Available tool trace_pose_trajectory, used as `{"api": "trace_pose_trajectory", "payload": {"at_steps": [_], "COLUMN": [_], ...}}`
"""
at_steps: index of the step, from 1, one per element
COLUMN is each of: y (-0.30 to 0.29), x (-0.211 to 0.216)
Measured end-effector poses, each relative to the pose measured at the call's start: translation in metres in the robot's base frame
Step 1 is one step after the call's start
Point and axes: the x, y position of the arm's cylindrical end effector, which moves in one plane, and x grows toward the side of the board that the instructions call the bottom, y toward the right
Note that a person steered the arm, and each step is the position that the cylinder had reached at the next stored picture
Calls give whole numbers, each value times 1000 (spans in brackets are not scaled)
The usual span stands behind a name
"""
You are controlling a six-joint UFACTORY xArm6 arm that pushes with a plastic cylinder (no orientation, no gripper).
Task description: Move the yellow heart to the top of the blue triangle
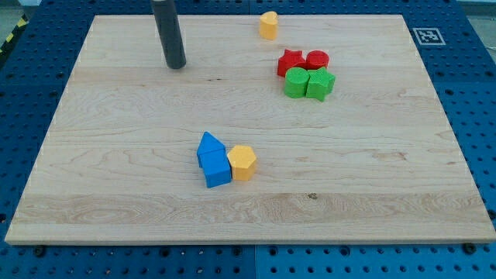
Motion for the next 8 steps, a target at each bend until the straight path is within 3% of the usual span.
{"api": "trace_pose_trajectory", "payload": {"at_steps": [4,8], "y": [37,86], "x": [-75,-93]}}
